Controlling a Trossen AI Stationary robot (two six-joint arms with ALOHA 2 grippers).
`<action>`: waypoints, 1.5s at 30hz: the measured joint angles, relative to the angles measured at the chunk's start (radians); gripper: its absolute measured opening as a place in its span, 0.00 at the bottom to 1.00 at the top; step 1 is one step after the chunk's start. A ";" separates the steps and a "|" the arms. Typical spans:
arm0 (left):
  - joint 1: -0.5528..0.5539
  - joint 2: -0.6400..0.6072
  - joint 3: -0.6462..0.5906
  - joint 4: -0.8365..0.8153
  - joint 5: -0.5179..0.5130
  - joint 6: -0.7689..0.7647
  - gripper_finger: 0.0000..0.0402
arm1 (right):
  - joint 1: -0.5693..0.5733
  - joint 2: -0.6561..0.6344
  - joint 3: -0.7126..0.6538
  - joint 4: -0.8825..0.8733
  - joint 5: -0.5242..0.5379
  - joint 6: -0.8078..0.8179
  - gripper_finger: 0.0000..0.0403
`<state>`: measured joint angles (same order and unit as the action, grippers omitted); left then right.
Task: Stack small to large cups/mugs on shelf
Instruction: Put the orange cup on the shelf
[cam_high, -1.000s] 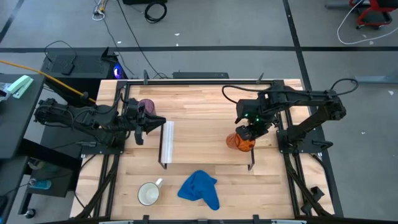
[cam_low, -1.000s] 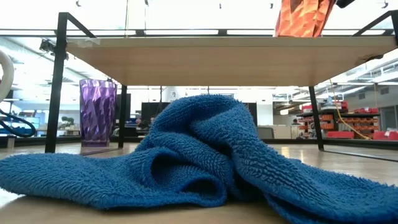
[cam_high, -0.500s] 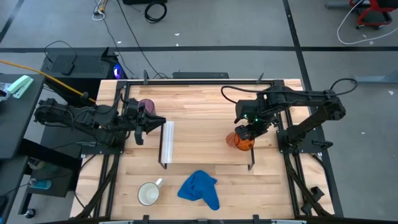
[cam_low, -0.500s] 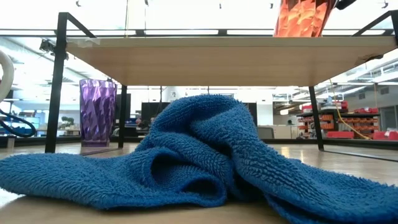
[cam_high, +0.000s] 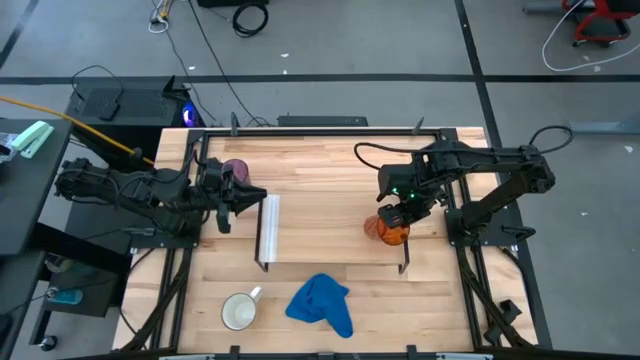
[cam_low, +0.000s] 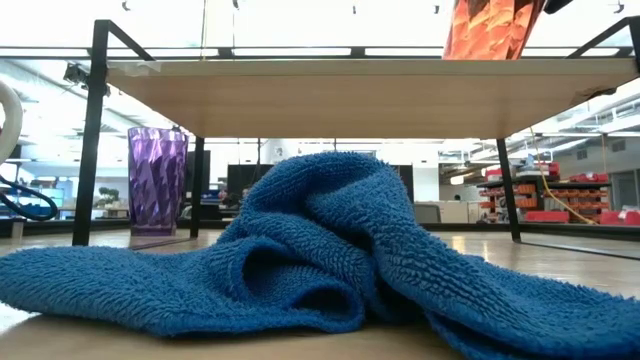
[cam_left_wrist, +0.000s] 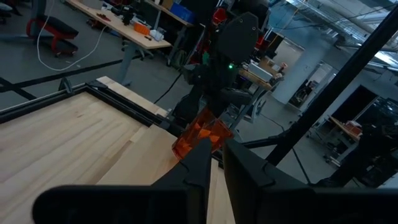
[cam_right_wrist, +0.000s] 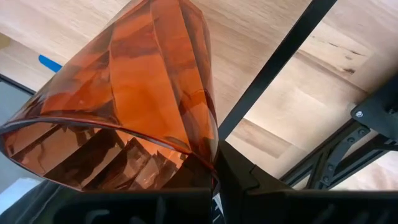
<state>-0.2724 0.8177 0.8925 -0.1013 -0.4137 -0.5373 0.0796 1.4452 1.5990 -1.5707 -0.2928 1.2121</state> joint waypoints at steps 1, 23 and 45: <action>0.000 0.000 0.000 0.000 0.000 0.000 0.12 | 0.002 0.000 0.000 0.000 0.000 0.000 0.02; 0.001 0.000 0.000 0.000 0.000 0.010 0.12 | 0.002 0.000 0.000 0.000 -0.036 0.016 0.04; 0.001 0.000 0.000 0.000 0.000 0.008 0.12 | 0.002 0.000 0.000 0.000 -0.038 -0.009 0.09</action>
<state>-0.2714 0.8177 0.8925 -0.1013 -0.4137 -0.5297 0.0818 1.4452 1.5990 -1.5711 -0.3309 1.2028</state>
